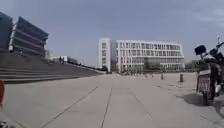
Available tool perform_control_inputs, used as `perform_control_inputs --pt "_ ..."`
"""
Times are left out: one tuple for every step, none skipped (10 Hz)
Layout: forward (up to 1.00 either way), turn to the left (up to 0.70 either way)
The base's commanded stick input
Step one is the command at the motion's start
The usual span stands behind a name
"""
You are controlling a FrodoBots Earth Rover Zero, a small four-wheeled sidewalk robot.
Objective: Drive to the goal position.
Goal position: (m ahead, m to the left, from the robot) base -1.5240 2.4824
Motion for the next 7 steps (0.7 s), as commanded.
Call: perform_control_inputs --pt "0.70 -0.01" --pt "0.70 -0.01" --pt "0.70 -0.01" --pt "0.70 -0.01" --pt "0.70 -0.01" --pt "0.70 -0.01" --pt "0.70 -0.01"
